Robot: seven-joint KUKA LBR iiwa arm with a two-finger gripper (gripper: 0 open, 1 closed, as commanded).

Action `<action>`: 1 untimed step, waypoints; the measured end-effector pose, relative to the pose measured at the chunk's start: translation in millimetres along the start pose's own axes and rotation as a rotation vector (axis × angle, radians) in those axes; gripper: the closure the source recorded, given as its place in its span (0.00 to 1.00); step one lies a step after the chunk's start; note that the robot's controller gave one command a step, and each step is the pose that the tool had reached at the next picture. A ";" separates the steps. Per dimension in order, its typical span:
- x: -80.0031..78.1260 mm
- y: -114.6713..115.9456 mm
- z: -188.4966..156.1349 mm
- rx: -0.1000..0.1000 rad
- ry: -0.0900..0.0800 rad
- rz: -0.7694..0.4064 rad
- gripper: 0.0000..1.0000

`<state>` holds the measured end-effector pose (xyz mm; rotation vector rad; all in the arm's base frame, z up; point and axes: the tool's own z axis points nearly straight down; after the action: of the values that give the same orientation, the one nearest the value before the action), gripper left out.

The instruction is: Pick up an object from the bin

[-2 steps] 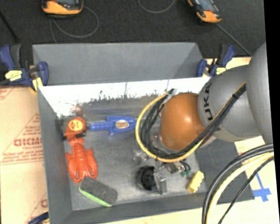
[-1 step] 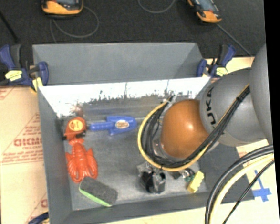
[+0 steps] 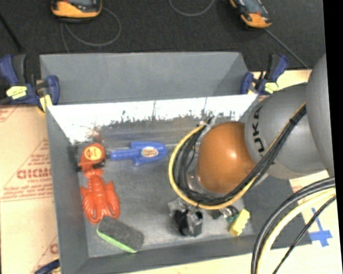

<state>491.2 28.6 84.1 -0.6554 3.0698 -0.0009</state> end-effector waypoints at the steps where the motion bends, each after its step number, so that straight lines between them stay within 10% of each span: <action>1: 0.2 -0.1 0.2 0.000 0.000 -0.001 1.00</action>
Offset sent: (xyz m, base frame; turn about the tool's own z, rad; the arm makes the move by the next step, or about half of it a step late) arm 0.0000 0.0000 0.0000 0.0000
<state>491.0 28.4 83.9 -0.6568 3.0700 -0.0012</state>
